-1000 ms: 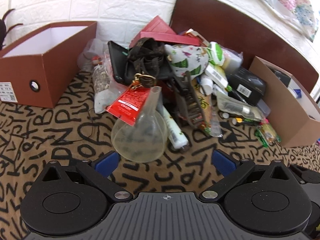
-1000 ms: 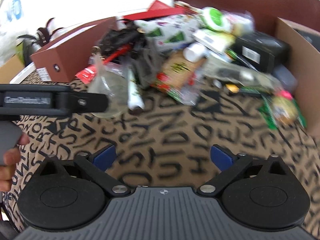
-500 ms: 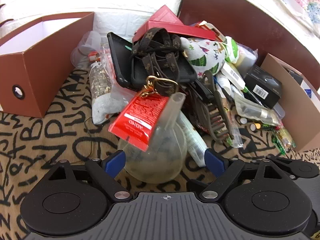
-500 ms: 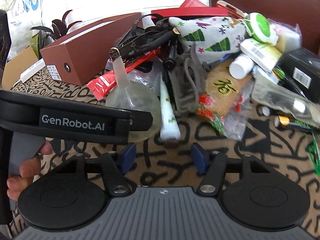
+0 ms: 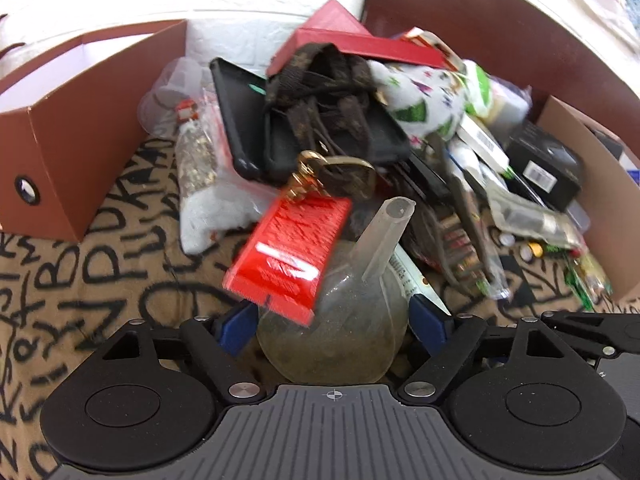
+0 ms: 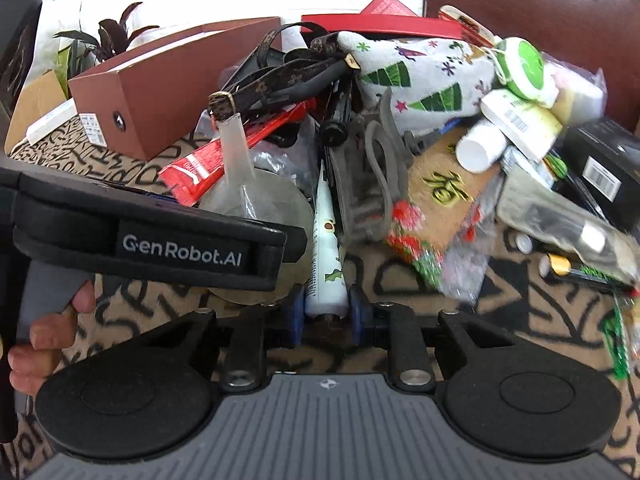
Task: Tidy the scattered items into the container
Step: 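Grasp the clear funnel with the left tool while the right tool grasps the white hand-cream tube, then lift the funnel and tube out of the pile with both tools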
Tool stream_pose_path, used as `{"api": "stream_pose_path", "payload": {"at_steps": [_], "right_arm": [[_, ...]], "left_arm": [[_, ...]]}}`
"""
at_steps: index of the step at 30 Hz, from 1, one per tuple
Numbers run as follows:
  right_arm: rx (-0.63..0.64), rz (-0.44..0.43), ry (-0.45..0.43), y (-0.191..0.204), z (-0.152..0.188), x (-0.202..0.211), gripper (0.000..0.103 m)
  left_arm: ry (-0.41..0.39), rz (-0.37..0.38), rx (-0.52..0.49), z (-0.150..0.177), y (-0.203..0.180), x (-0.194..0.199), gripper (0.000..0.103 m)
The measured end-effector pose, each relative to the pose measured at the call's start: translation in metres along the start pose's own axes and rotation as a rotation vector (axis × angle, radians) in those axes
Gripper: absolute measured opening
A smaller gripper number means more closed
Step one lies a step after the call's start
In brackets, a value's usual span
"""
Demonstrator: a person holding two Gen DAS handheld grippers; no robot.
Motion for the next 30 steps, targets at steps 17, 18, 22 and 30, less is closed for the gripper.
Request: {"api": "stream_pose_path", "payload": {"at_steps": [17, 18, 22, 30], "right_arm": [[-0.078, 0.025, 0.094, -0.051, 0.093, 0.114, 0.026], [-0.084, 0.029, 0.097, -0.055, 0.100, 0.122, 0.026], [-0.124, 0.047, 0.107, -0.069, 0.124, 0.148, 0.026], [-0.194, 0.057, 0.076, -0.085, 0.134, 0.158, 0.044]], "left_arm": [[0.093, 0.188, -0.135, 0.087, -0.104, 0.033, 0.082], [0.100, 0.202, -0.143, 0.092, -0.110, 0.035, 0.082], [0.132, 0.269, -0.164, 0.109, -0.129, 0.041, 0.083], [0.125, 0.233, -0.187, 0.113, -0.145, 0.040, 0.093]]}}
Point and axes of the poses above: each gripper's, at about its wrist camera, not at the fingertips, and x roughly against the way its jaws point, y to its left, z to its underside, the point moved 2 cm from there along -x, roughly the way its jaws point, and after that the axes turned 8 degrees about z, right-handed, at the moved point
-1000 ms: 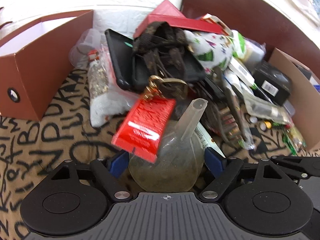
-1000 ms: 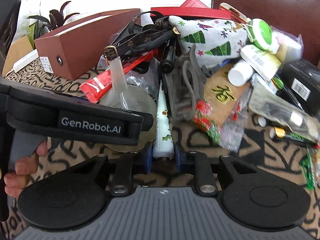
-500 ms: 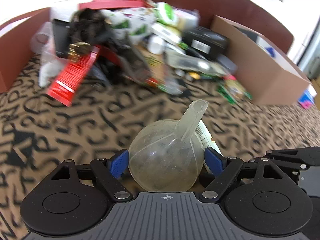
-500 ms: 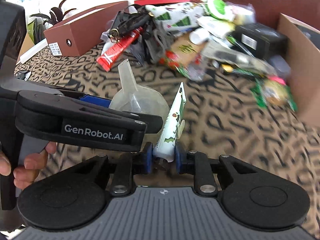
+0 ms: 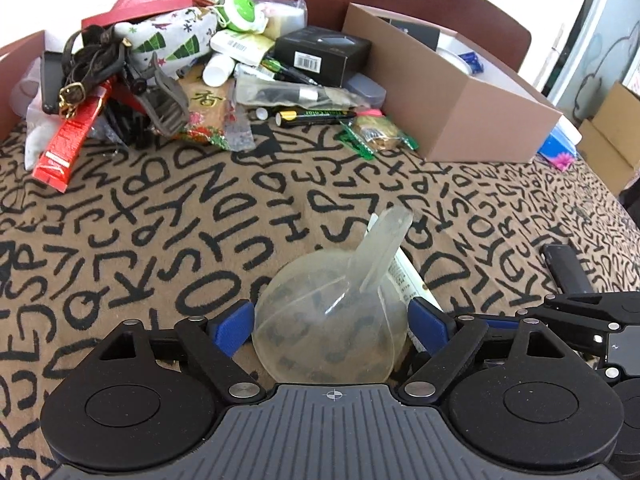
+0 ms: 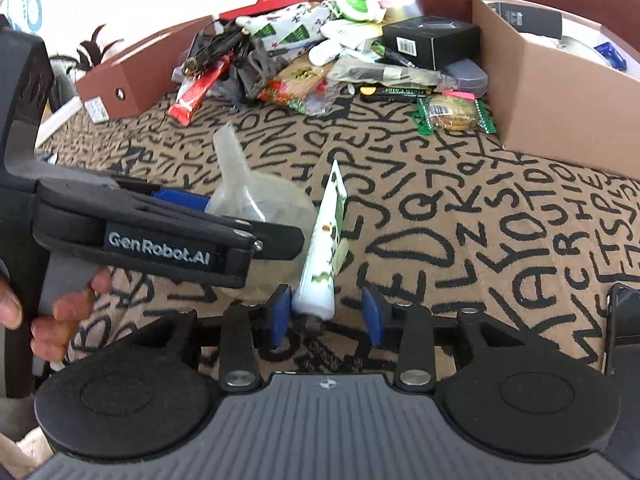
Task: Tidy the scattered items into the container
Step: 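Lift the funnel and tube out of the pile with both tools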
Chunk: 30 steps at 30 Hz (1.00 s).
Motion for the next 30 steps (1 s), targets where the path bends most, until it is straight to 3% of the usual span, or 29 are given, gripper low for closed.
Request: {"api": "stream_pose_path", "payload": {"at_steps": [2, 5, 14, 20, 23, 26, 30], "right_arm": [[0.000, 0.002, -0.014, 0.000, -0.004, -0.001, 0.044], [0.018, 0.013, -0.025, 0.001, -0.007, -0.003, 0.043], [0.030, -0.007, -0.013, -0.001, -0.007, -0.006, 0.041], [0.036, -0.010, -0.022, 0.002, -0.009, -0.004, 0.040], [0.073, 0.012, -0.027, 0.008, -0.012, -0.008, 0.038], [0.068, -0.023, -0.016, 0.009, -0.012, -0.010, 0.023], [0.019, -0.045, -0.065, 0.003, -0.014, 0.003, 0.022]], "left_arm": [[0.002, -0.008, 0.006, -0.003, 0.001, -0.002, 0.093], [0.005, -0.014, 0.002, -0.005, 0.002, -0.002, 0.083], [0.009, 0.019, 0.029, -0.005, 0.012, -0.002, 0.083], [0.015, -0.005, 0.017, -0.005, 0.010, -0.006, 0.092], [0.019, -0.006, 0.014, -0.005, 0.010, -0.007, 0.084], [0.015, 0.001, 0.023, -0.004, 0.013, -0.005, 0.084], [0.006, 0.005, 0.044, -0.005, 0.016, -0.003, 0.084]]}}
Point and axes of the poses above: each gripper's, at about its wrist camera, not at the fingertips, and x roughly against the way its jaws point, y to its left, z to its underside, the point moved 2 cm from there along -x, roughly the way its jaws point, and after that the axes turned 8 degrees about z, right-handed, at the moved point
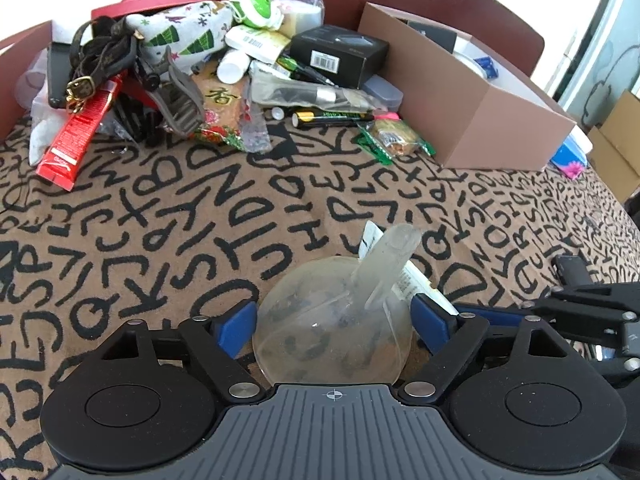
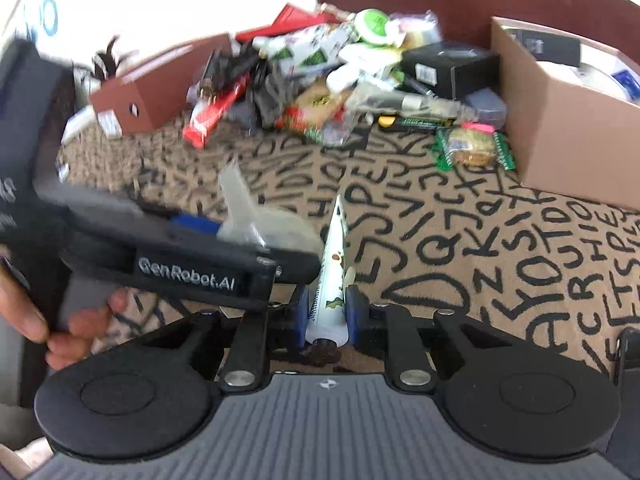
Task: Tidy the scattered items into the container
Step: 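Lift the funnel and tube out of the pile with both tools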
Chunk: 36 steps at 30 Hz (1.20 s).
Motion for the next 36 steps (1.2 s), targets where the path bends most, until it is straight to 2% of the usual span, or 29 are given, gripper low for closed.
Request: {"api": "stream_pose_path", "payload": {"at_steps": [4, 8, 12, 14, 18, 21, 25, 26, 28, 30, 36], "right_arm": [[-0.024, -0.004, -0.014, -0.004, 0.000, 0.008, 0.021], [-0.038, -0.022, -0.052, -0.008, -0.001, 0.020, 0.021], [-0.020, 0.070, -0.045, -0.022, -0.001, 0.024, 0.020], [-0.002, 0.105, 0.018, -0.028, 0.005, 0.015, 0.020], [0.007, 0.093, 0.069, -0.027, 0.013, 0.005, 0.022], [0.012, 0.081, 0.076, -0.021, 0.010, -0.002, 0.022], [0.029, 0.091, 0.097, -0.017, 0.009, -0.014, 0.026], [0.035, 0.094, 0.096, -0.017, 0.010, -0.016, 0.026], [0.034, 0.091, 0.085, -0.017, 0.011, -0.019, 0.025], [0.020, 0.085, 0.080, -0.020, 0.010, -0.022, 0.020], [-0.055, 0.035, 0.044, -0.030, 0.002, -0.006, 0.018]], "left_arm": [[0.003, 0.001, 0.014, -0.001, 0.001, -0.001, 0.084], [-0.003, -0.029, -0.009, 0.000, 0.001, -0.002, 0.086], [-0.002, -0.029, 0.007, 0.000, 0.004, -0.001, 0.086], [-0.003, -0.031, 0.004, 0.000, 0.004, -0.001, 0.087], [0.009, -0.039, -0.014, 0.001, 0.000, -0.003, 0.092], [0.011, -0.047, -0.051, 0.002, -0.004, -0.005, 0.085], [0.012, -0.036, -0.061, 0.003, -0.003, -0.006, 0.087], [0.019, -0.037, -0.066, 0.003, -0.003, -0.008, 0.090], [0.031, -0.049, -0.089, 0.005, -0.005, -0.013, 0.090], [0.027, -0.077, -0.134, 0.008, -0.011, -0.016, 0.085], [0.007, -0.066, -0.120, -0.001, -0.013, -0.003, 0.084]]}}
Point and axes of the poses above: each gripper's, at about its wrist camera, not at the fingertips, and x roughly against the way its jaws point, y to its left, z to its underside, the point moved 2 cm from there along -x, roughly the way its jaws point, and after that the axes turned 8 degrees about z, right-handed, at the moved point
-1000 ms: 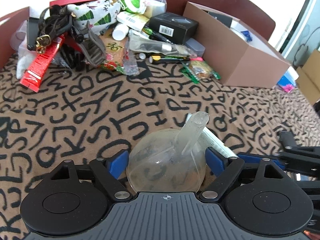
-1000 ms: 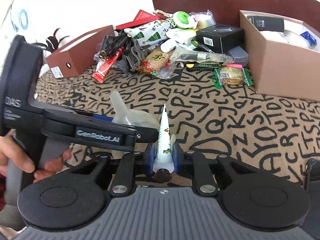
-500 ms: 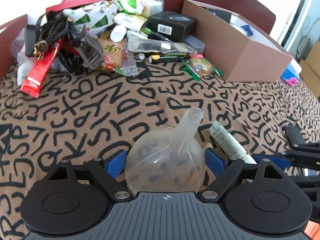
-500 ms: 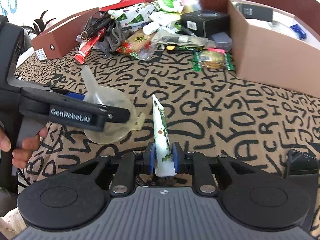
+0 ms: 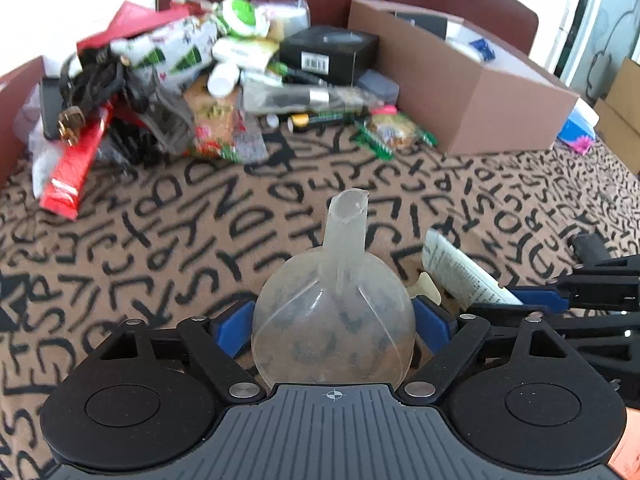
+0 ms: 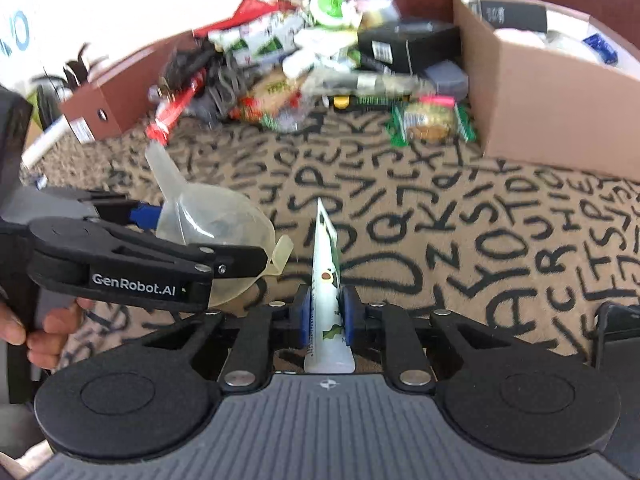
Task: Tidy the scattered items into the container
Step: 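Lift the funnel and tube out of the pile with both tools, then carry the funnel and tube over the brown cardboard box with both tools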
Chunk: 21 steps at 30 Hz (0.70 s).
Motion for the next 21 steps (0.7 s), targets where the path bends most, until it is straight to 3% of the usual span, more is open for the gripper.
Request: {"api": "stream_pose_path", "payload": {"at_steps": [4, 5, 6, 11, 14, 16, 17, 18, 19, 20, 21], "right_arm": [[-0.014, -0.003, -0.075, -0.008, -0.014, 0.023, 0.017], [-0.019, -0.003, -0.098, -0.011, -0.019, 0.029, 0.014], [-0.024, -0.003, -0.122, -0.014, -0.025, 0.035, 0.000], [-0.054, 0.033, -0.234, -0.037, -0.056, 0.062, 0.000], [-0.025, 0.050, -0.205, -0.042, -0.063, 0.055, 0.000], [-0.001, 0.046, -0.162, -0.039, -0.053, 0.045, 0.006], [0.019, 0.028, -0.120, -0.037, -0.043, 0.041, 0.017], [0.032, 0.007, -0.086, -0.034, -0.033, 0.037, 0.039], [0.047, -0.007, -0.058, -0.031, -0.023, 0.034, 0.048], [0.064, -0.012, -0.035, -0.028, -0.013, 0.031, 0.054], [0.076, -0.019, -0.005, -0.024, -0.005, 0.027, 0.052]], "left_arm": [[-0.063, 0.040, -0.013, -0.024, -0.007, 0.019, 0.084], [-0.082, 0.051, -0.020, -0.033, -0.010, 0.024, 0.085], [-0.099, 0.063, -0.028, -0.042, -0.014, 0.029, 0.085], [-0.164, 0.145, -0.062, -0.088, -0.033, 0.045, 0.085], [-0.183, 0.110, -0.099, -0.098, -0.042, 0.043, 0.085], [-0.178, 0.088, -0.120, -0.092, -0.044, 0.040, 0.085], [-0.164, 0.083, -0.118, -0.084, -0.042, 0.037, 0.085], [-0.145, 0.083, -0.110, -0.077, -0.039, 0.034, 0.085], [-0.124, 0.086, -0.099, -0.069, -0.035, 0.030, 0.085], [-0.101, 0.089, -0.085, -0.061, -0.030, 0.024, 0.085], [-0.080, 0.088, -0.070, -0.054, -0.027, 0.019, 0.085]]}}
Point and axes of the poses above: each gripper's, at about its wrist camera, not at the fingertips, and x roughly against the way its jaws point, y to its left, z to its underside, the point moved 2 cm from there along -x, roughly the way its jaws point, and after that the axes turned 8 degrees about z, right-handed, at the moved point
